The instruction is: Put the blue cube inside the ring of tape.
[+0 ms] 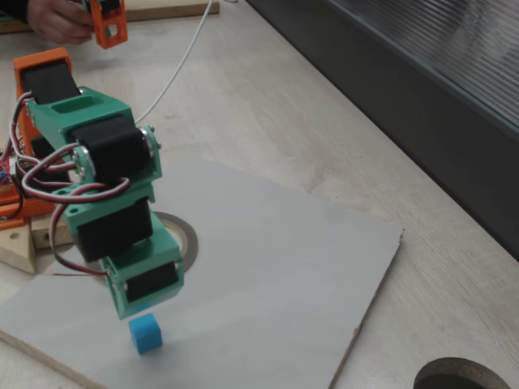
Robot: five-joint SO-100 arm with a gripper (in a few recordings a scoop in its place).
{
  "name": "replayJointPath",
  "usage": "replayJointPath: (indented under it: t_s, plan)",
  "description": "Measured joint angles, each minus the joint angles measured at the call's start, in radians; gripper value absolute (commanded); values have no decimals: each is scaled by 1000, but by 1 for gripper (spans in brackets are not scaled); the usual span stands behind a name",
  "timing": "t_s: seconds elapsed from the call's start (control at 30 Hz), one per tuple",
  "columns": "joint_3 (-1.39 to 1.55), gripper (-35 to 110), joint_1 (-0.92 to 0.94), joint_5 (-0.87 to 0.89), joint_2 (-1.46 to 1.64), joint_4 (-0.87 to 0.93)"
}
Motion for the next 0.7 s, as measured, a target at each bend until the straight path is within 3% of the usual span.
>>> replayJointPath:
  t_s: [0.43, 0.7]
  plan:
    - [0, 3, 2, 0, 0, 3]
    - [0, 39, 0, 6, 0, 6]
